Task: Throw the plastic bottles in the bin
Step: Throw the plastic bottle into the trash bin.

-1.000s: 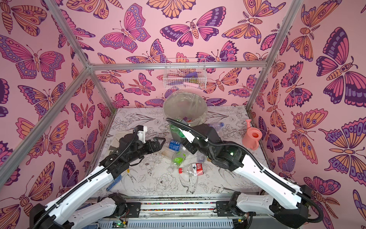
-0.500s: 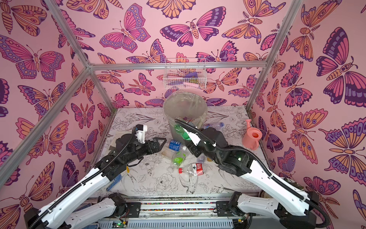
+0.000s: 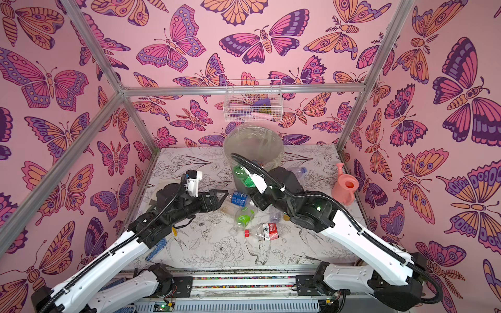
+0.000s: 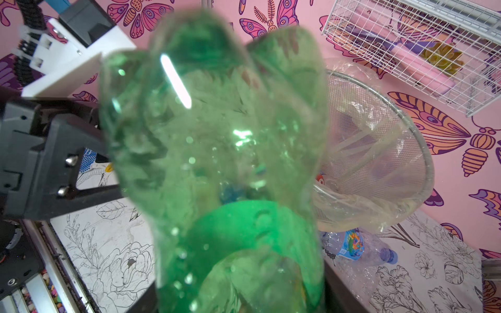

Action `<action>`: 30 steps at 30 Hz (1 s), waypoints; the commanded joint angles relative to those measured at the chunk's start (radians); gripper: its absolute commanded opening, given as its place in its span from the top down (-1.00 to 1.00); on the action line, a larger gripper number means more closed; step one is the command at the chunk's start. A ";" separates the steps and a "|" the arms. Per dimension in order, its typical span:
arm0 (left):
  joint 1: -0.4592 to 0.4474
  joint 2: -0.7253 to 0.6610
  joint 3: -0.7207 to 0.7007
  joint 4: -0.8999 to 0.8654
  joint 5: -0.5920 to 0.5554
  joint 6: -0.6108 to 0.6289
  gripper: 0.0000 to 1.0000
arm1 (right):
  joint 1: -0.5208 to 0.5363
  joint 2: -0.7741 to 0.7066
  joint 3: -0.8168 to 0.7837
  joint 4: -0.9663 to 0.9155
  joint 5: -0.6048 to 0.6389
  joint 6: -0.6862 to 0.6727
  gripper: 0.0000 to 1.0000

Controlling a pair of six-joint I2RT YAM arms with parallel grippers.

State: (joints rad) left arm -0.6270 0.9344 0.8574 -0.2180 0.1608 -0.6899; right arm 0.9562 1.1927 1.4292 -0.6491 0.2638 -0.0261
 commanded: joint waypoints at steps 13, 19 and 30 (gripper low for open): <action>-0.003 0.106 -0.070 0.120 -0.009 0.040 -1.00 | -0.196 0.171 0.202 0.026 -0.160 -0.048 1.00; -0.004 0.116 -0.075 0.119 -0.024 0.039 -1.00 | -0.262 0.237 0.286 0.034 -0.162 -0.028 1.00; -0.004 0.113 -0.096 0.065 -0.116 0.026 -0.99 | -0.330 0.361 0.423 0.023 -0.150 0.026 1.00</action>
State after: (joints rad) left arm -0.6285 1.0477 0.7815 -0.1352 0.0891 -0.6594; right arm 0.6357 1.5307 1.8080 -0.6319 0.1253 -0.0204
